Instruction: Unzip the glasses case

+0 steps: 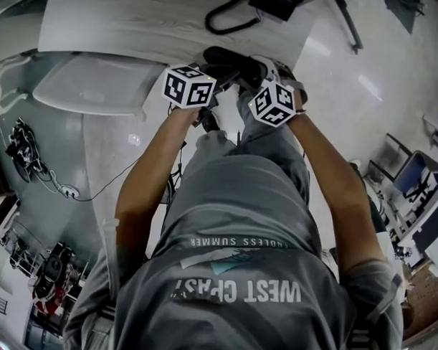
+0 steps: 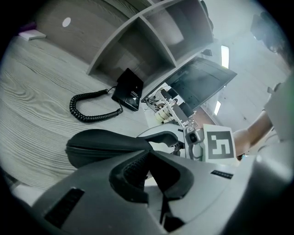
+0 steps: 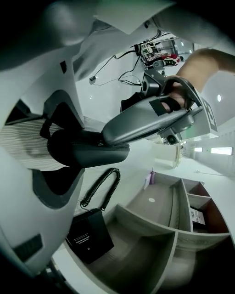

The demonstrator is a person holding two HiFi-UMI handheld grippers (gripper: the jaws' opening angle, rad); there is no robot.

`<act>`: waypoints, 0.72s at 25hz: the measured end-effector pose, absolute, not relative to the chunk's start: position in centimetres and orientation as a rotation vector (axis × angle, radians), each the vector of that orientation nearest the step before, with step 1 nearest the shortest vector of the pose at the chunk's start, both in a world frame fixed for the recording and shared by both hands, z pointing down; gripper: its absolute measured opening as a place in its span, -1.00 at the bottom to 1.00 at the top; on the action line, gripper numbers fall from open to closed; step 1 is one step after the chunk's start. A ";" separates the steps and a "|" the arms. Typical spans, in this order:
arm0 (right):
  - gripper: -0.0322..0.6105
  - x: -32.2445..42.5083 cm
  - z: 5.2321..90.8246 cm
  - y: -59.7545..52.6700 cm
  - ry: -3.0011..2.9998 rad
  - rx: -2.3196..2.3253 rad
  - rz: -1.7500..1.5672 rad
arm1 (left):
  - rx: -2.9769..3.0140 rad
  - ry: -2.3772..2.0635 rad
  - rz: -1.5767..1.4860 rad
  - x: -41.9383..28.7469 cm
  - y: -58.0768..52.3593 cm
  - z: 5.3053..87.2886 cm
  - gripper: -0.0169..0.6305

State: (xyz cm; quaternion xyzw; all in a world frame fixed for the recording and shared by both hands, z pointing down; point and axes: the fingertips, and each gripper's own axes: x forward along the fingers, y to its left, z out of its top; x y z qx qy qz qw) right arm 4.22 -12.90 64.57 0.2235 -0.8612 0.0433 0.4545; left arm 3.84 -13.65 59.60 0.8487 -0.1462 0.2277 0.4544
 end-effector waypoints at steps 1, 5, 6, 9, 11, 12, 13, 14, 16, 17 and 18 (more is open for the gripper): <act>-0.09 3.9 64.6 -13.1 -2.126 0.558 0.103 | 2.096 -0.357 0.567 4.1 -13.6 59.7 -0.95; -0.09 3.1 64.7 -14.0 -2.131 0.585 0.077 | 2.105 -0.351 0.581 4.8 -13.5 60.1 -0.95; -0.09 3.0 64.7 -14.2 -2.130 0.589 0.063 | 2.106 -0.353 0.581 4.9 -13.6 60.2 -0.95; -0.08 2.7 64.7 -14.9 -2.122 0.586 -0.015 | 2.113 -0.360 0.577 5.0 -13.9 60.4 -0.95; -0.08 2.4 64.8 -15.5 -2.108 0.584 -0.079 | 2.125 -0.364 0.573 4.9 -14.2 60.6 -0.95; -0.07 2.4 64.8 -15.7 -2.099 0.586 -0.109 | 2.135 -0.364 0.571 4.9 -14.4 60.6 -0.95; -0.07 2.6 64.8 -15.9 -2.090 0.589 -0.137 | 2.150 -0.363 0.571 5.0 -14.5 60.6 -0.95; -0.06 2.8 64.7 -16.1 -2.082 0.593 -0.164 | 2.170 -0.360 0.576 5.2 -14.6 60.6 -0.95; -0.03 3.2 64.6 -16.3 -2.061 0.589 -0.225 | 2.221 -0.357 0.594 5.6 -14.7 60.6 -0.95; -0.02 3.3 64.6 -16.3 -2.046 0.580 -0.261 | 2.241 -0.359 0.599 5.8 -14.6 60.6 -0.95; 0.00 3.4 64.6 -16.2 -2.029 0.566 -0.296 | 2.254 -0.363 0.599 5.8 -14.6 60.6 -0.94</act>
